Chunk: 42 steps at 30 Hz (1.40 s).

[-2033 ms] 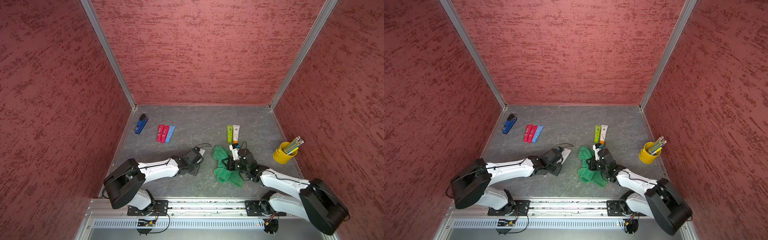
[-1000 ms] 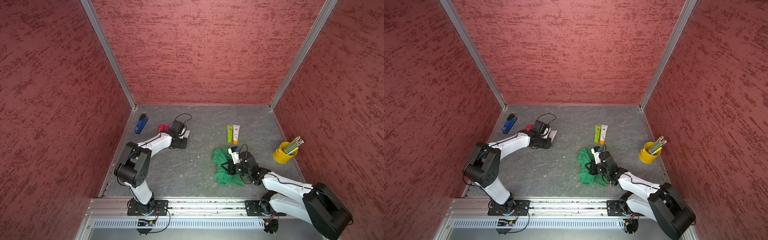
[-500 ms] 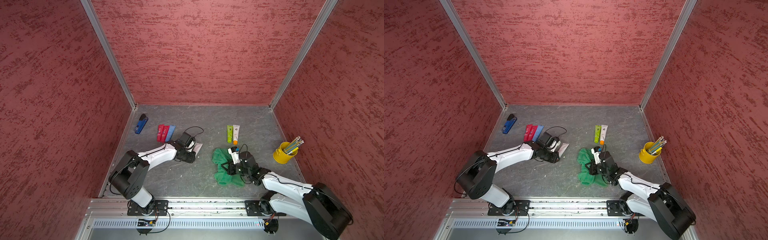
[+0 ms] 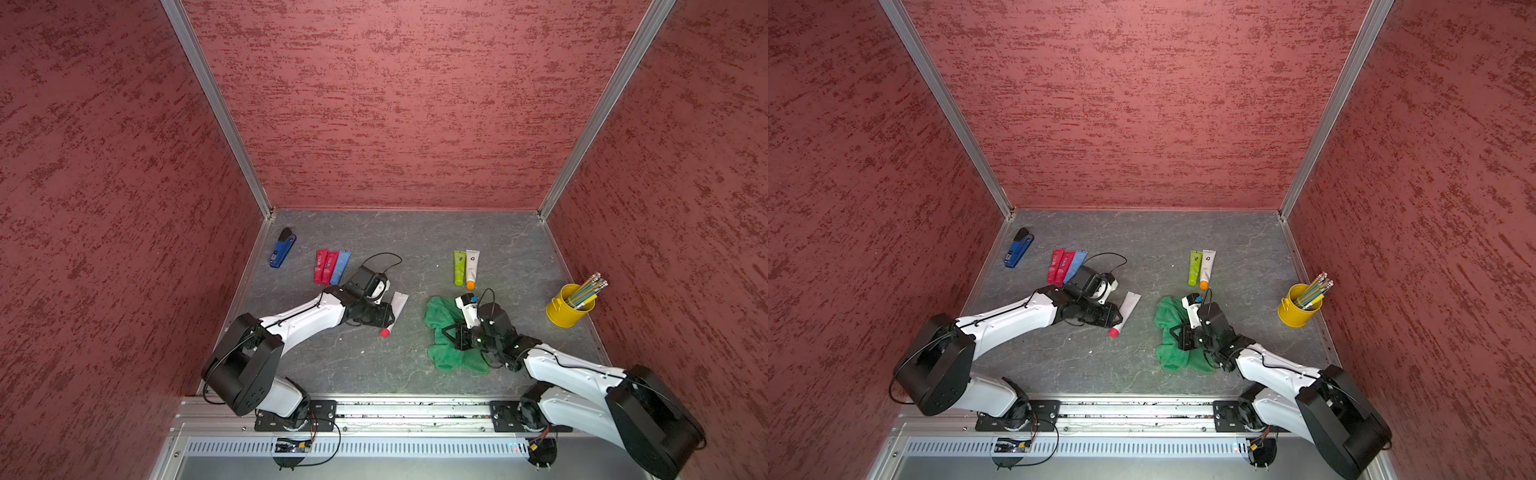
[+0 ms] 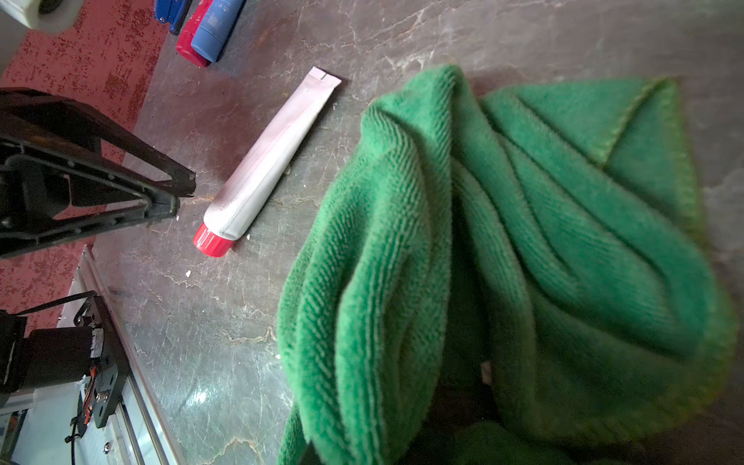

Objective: Wipe the surface of the toothpaste tube
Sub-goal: Adjust the toothpaste at the center of the board.

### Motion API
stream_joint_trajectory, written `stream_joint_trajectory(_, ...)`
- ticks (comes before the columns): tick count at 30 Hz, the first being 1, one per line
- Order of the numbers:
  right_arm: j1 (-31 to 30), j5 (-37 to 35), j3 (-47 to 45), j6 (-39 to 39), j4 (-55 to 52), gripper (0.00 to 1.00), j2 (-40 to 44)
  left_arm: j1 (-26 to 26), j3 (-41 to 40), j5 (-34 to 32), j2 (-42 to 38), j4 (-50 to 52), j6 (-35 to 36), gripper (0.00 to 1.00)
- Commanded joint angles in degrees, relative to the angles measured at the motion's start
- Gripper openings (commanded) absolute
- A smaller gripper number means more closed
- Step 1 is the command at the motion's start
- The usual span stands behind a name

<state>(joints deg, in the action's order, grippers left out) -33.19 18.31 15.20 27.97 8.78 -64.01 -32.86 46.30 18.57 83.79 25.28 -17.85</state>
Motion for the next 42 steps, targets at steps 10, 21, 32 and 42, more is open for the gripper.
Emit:
stream_joint_trajectory(10, -0.82, 1.01, 0.04, -1.16, 1.27, 0.00, 0.75, 6.06, -8.43, 12.24, 1.54, -10.72, -5.77, 0.36)
stream_joint_trajectory(21, -1.09, 0.81, 0.18, -1.20, 1.25, 0.00, 0.38, 7.37, -3.99, 14.22, 7.92, -12.78, -6.17, 0.38)
stream_joint_trajectory(32, -1.44, 0.71, 0.27, -1.28, 1.25, 0.00, 0.29, 8.59, -1.11, 14.57, 7.02, -11.12, -5.80, 0.49)
stream_joint_trajectory(42, -1.75, 0.56, 0.50, -1.40, 1.25, 0.00, -0.06, 8.10, 1.97, 15.64, 12.60, -14.85, -7.90, 0.49)
